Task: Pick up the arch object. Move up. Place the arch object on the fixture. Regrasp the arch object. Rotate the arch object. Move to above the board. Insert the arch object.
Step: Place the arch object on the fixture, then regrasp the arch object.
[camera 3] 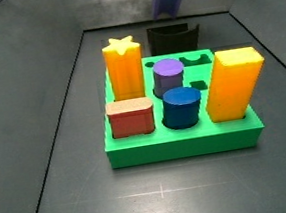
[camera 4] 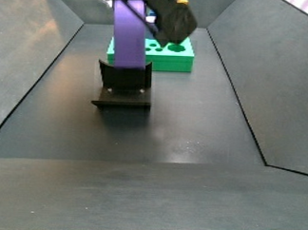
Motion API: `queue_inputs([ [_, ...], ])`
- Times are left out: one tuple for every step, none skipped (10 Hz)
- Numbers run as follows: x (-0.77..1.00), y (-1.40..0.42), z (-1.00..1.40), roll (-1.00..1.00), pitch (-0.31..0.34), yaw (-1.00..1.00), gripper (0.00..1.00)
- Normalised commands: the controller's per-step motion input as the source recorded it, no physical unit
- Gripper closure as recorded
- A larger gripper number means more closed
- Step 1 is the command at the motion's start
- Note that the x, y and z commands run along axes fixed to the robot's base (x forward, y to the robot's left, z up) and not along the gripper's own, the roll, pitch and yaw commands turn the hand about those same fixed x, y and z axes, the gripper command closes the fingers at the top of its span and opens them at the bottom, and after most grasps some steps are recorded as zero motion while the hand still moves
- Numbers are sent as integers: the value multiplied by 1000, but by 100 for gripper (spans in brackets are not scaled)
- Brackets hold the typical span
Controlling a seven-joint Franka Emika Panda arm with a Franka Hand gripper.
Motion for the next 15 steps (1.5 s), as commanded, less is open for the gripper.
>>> queue_inputs([
  [112,28,-1000,-115,-34,-60,100],
  [117,30,-1000,-94,-42,-46,100],
  [120,33,-1000,-85,-45,-41,100],
  [119,32,-909,-70,-47,-29,100],
  [105,23,-730,-68,-45,-21,100],
  [86,16,-504,-62,-45,-11,100],
  [63,-5,-363,-61,-42,-6,100],
  [47,-23,-280,-67,-51,-5,100],
  [48,-26,-227,-68,-58,-5,100],
  [48,-26,-218,-70,-58,-4,100],
  [48,-26,-214,-71,-58,-2,100],
  [48,-25,-212,-71,-59,1,100],
  [48,-24,-212,-71,-59,2,100],
  [0,0,0,0,0,0,0],
  [0,0,1000,-10,-78,0,0],
])
